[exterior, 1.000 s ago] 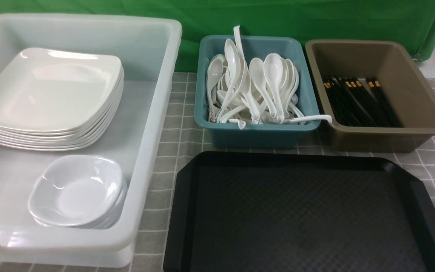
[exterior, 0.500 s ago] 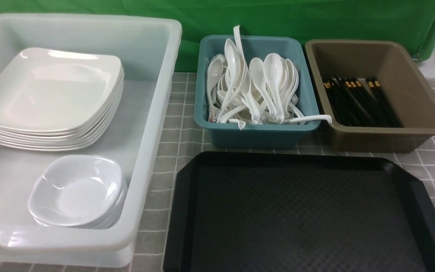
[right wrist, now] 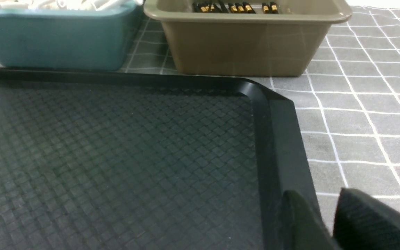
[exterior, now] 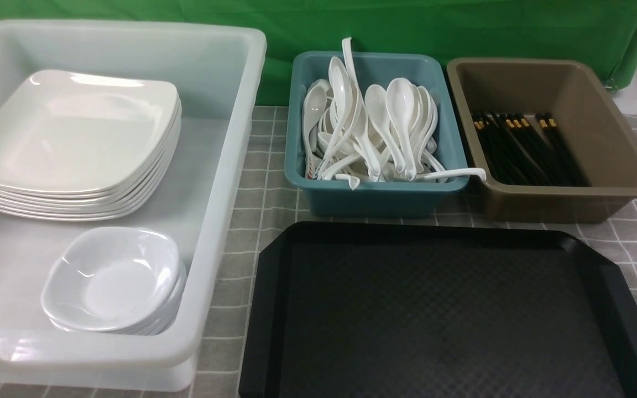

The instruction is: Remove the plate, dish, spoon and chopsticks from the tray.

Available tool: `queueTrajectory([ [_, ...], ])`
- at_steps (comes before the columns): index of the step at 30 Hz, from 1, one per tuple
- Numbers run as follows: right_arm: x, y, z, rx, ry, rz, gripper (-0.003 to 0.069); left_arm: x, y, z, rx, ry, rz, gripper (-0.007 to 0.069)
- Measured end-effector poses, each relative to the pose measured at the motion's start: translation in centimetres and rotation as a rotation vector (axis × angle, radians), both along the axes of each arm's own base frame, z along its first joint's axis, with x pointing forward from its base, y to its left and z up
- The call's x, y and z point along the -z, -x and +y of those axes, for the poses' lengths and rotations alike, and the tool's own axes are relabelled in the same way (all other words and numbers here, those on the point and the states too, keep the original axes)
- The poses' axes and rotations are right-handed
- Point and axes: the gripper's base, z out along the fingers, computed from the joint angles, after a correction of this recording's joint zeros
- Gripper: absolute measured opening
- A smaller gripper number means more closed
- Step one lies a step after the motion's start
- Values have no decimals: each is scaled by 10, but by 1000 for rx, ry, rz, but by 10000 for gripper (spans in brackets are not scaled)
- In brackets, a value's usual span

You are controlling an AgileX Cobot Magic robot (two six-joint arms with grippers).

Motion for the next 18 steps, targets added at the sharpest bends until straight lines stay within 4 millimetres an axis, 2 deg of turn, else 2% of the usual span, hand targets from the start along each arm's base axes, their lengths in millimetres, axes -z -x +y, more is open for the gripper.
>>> queueTrajectory([
  [18, 0, 0, 0, 0, 0, 0, 235, 0, 0, 0, 0, 0, 0, 11],
])
